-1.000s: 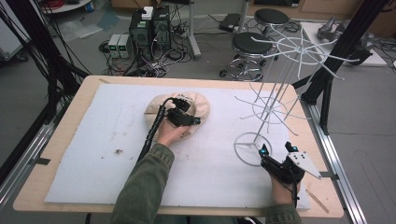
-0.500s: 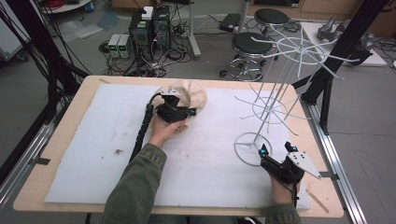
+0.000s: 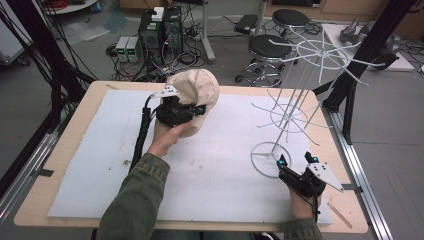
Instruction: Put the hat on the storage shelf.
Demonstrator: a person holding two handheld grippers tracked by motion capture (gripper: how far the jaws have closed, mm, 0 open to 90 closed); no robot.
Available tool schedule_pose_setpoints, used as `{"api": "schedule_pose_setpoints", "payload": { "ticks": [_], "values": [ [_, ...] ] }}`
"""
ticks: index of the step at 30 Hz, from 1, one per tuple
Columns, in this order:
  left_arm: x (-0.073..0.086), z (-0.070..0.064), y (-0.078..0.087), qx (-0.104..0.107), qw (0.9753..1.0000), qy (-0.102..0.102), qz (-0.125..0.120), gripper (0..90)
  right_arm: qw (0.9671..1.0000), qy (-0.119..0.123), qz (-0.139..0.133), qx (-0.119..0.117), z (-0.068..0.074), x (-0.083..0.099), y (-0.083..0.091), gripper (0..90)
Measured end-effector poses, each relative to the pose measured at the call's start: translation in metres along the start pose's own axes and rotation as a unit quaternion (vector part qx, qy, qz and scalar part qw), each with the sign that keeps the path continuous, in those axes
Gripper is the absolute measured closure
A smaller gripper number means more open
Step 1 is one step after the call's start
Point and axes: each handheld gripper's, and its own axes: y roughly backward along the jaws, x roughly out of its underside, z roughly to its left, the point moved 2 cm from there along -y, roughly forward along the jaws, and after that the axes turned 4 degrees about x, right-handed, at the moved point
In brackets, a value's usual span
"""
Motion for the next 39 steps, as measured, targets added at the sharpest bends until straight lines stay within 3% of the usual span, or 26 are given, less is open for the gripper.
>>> {"api": "schedule_pose_setpoints", "payload": {
  "ticks": [3,7,15,21,23,35,39],
  "values": [
    [-0.011,-0.008,0.009,0.014,0.9992,-0.010,-0.035,80.5,1.0000,0.000,0.000,0.000,0.000,0.000,0.000,12.3],
    [-0.026,-0.021,0.016,0.024,0.9976,-0.042,-0.050,80.5,1.0000,0.000,0.000,0.000,0.000,0.000,0.000,12.3],
    [-0.056,-0.045,0.033,0.045,0.9886,-0.095,-0.108,80.5,1.0000,-0.002,-0.002,0.001,-0.001,0.000,0.001,12.3],
    [-0.069,-0.056,0.039,0.073,0.9839,-0.117,-0.114,80.2,1.0000,-0.006,-0.002,0.000,0.000,0.000,0.001,12.3],
    [-0.074,-0.061,0.041,0.085,0.9811,-0.125,-0.121,80.2,1.0000,-0.006,-0.004,0.000,-0.001,0.000,0.001,12.3],
    [-0.109,-0.088,0.045,0.133,0.9695,-0.145,-0.146,80.0,0.9999,-0.013,-0.004,-0.002,-0.002,-0.001,0.002,12.3],
    [-0.119,-0.096,0.044,0.142,0.9675,-0.149,-0.147,80.1,0.9998,-0.018,-0.006,0.001,-0.004,-0.001,0.003,12.3]
  ]
}}
